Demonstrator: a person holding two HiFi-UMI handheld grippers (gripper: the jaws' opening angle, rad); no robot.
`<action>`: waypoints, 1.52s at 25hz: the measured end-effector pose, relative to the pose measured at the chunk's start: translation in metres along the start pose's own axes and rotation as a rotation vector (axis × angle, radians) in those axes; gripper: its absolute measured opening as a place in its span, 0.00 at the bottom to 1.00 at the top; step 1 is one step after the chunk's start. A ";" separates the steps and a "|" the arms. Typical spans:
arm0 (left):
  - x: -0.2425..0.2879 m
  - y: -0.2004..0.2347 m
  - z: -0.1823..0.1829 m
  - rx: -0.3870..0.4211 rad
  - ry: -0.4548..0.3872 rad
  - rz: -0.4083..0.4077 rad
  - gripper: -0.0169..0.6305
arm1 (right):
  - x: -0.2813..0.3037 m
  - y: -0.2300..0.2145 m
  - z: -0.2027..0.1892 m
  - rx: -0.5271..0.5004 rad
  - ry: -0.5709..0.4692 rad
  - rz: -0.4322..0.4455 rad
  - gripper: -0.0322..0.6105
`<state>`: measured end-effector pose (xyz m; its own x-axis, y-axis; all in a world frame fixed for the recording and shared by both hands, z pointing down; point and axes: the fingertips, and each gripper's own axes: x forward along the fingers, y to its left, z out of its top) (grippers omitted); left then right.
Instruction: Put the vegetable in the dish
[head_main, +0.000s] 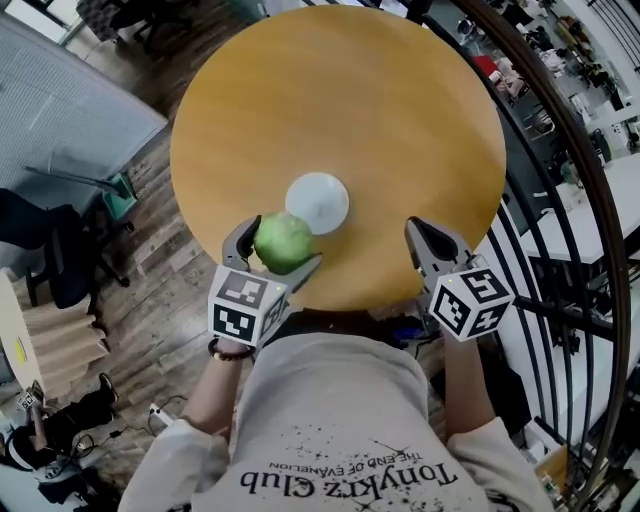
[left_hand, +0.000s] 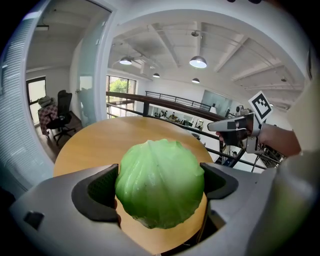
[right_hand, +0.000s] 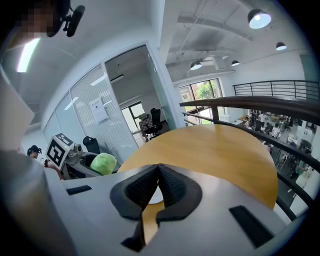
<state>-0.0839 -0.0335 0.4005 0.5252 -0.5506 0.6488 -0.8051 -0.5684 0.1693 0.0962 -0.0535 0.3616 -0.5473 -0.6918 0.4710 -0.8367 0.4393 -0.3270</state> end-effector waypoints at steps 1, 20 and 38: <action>0.002 -0.001 0.000 0.000 0.001 -0.004 0.79 | 0.000 -0.002 0.000 0.004 -0.002 -0.003 0.09; 0.052 0.015 -0.001 0.019 0.051 -0.029 0.79 | 0.044 -0.017 -0.013 0.018 0.057 0.024 0.09; 0.091 0.027 -0.021 0.052 0.142 -0.044 0.79 | 0.070 -0.038 -0.030 0.067 0.080 0.024 0.09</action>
<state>-0.0633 -0.0861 0.4796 0.5122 -0.4349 0.7406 -0.7649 -0.6231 0.1631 0.0890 -0.1013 0.4309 -0.5693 -0.6327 0.5250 -0.8216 0.4141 -0.3919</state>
